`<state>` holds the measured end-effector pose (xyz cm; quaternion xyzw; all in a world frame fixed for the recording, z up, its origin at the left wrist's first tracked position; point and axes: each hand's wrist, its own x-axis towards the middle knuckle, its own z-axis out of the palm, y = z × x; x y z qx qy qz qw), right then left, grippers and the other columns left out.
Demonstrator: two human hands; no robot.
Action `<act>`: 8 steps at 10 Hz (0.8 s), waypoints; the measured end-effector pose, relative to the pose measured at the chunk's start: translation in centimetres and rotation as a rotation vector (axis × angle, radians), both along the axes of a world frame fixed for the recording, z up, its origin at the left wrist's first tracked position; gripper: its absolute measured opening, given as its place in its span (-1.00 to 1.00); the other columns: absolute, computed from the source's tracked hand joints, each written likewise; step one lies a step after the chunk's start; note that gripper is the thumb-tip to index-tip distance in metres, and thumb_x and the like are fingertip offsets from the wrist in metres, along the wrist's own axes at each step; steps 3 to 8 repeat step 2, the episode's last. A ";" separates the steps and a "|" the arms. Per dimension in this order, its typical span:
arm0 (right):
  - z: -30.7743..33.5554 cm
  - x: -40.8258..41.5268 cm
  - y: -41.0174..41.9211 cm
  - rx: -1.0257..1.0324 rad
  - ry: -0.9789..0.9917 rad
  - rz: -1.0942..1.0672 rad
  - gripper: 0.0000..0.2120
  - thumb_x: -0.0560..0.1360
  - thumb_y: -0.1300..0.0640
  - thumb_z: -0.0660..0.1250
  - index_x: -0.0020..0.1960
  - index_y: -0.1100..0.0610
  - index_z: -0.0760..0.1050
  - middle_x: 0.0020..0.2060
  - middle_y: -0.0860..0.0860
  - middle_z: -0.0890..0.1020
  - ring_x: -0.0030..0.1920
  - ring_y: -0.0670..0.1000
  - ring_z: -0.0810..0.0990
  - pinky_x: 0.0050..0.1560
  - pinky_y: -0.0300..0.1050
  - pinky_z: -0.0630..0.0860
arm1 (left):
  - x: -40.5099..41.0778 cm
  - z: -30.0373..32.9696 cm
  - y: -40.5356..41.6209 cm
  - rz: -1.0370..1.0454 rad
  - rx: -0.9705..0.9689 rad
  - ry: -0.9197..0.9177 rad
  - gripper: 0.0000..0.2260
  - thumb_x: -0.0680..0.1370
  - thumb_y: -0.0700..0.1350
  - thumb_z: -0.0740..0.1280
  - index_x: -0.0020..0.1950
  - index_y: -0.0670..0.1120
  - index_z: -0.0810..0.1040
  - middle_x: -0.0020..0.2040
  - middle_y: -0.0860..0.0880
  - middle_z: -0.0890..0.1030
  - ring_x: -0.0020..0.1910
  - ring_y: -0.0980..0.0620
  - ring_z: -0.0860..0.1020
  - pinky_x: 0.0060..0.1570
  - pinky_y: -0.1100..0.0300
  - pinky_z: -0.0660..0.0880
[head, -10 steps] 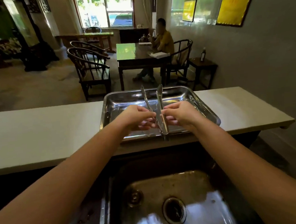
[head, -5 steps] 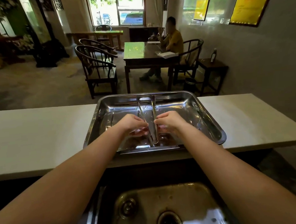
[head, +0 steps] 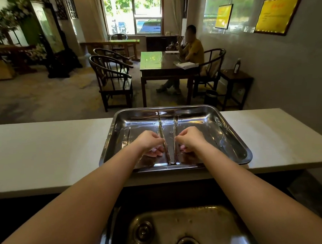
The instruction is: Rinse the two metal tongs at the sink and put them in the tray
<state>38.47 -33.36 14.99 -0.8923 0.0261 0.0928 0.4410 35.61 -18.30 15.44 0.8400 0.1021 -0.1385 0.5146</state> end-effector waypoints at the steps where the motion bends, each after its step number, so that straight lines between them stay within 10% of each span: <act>1: 1.8 -0.2 0.1 -0.191 -0.107 0.063 -0.82 0.47 0.19 0.22 -0.24 0.18 0.55 -0.29 0.15 0.60 -0.21 0.13 0.60 -0.17 -0.03 0.53 | -0.2 1.6 1.0 -0.089 0.122 -0.021 -0.80 0.57 -0.10 0.22 0.12 -0.15 0.50 -0.23 -0.06 0.57 -0.38 0.08 0.52 -0.35 0.25 0.46; 8: 4.7 -0.7 1.2 -0.225 -0.069 0.200 -0.83 0.46 0.21 0.20 -0.27 0.15 0.50 -0.33 0.09 0.59 -0.27 0.09 0.61 -0.39 -0.22 0.42 | -1.0 3.9 2.1 -0.218 0.248 0.050 -0.75 0.57 -0.06 0.22 0.19 -0.14 0.48 -0.19 0.00 0.58 -0.25 0.06 0.54 -0.30 0.24 0.41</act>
